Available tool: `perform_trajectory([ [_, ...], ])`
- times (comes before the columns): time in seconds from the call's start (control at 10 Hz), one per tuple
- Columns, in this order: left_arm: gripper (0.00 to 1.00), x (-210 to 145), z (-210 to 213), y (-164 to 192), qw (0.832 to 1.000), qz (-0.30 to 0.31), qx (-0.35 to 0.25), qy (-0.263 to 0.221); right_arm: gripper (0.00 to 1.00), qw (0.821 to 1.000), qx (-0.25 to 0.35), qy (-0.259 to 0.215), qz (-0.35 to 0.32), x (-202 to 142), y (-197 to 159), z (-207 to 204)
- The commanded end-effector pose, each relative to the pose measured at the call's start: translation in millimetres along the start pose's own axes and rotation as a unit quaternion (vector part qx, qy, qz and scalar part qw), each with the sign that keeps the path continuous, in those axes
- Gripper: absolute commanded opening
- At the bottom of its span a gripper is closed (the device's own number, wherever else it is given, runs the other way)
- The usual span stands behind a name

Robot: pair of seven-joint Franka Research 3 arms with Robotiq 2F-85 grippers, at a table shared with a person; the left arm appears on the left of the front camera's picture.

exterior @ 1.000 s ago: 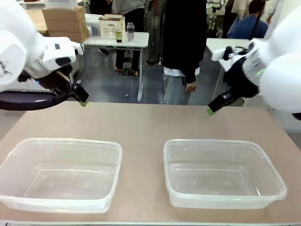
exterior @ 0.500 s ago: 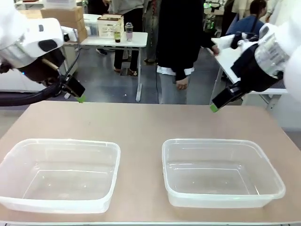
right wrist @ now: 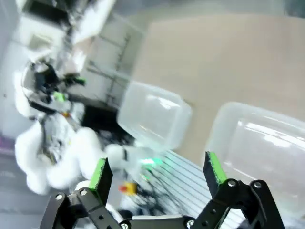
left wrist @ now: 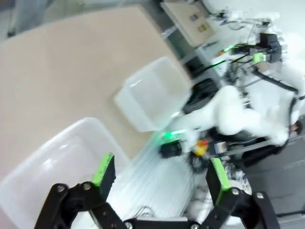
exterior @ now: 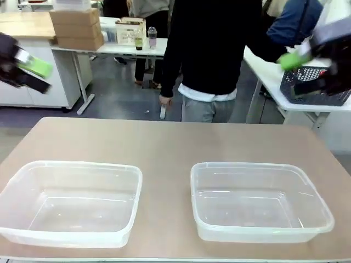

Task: Sort the waste into each basket.
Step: Pick up the Organizing box on the left side of the table and lift it.

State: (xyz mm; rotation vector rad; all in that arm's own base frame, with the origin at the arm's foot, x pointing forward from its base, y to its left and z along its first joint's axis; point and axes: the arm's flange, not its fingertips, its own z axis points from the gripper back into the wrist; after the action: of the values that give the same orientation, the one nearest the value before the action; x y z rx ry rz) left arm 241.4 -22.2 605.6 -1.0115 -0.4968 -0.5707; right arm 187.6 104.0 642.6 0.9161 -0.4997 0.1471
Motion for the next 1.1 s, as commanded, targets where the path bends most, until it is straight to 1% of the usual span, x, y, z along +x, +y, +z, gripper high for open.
perform_trajectory([
  [0.0,1.0,-40,14,23,0.994,0.066,-0.035,-0.075,1.0,0.98,0.009,-0.155,-0.123,-51,-48,13],
  [0.1,1.0,-48,18,35,0.989,0.093,-0.043,-0.108,1.0,0.969,-0.007,-0.183,-0.166,-53,-67,21],
  [0.2,1.0,-44,10,46,0.982,0.145,0.056,-0.105,1.0,0.997,0.014,-0.057,-0.057,-1,2,31],
  [0.3,1.0,-20,50,15,0.994,0.064,-0.047,-0.077,1.0,0.997,0.014,-0.057,-0.057,-1,2,31],
  [1.0,1.0,-20,50,15,0.994,0.064,-0.047,-0.077,1.0,0.997,0.014,-0.057,-0.057,-1,2,31],
])
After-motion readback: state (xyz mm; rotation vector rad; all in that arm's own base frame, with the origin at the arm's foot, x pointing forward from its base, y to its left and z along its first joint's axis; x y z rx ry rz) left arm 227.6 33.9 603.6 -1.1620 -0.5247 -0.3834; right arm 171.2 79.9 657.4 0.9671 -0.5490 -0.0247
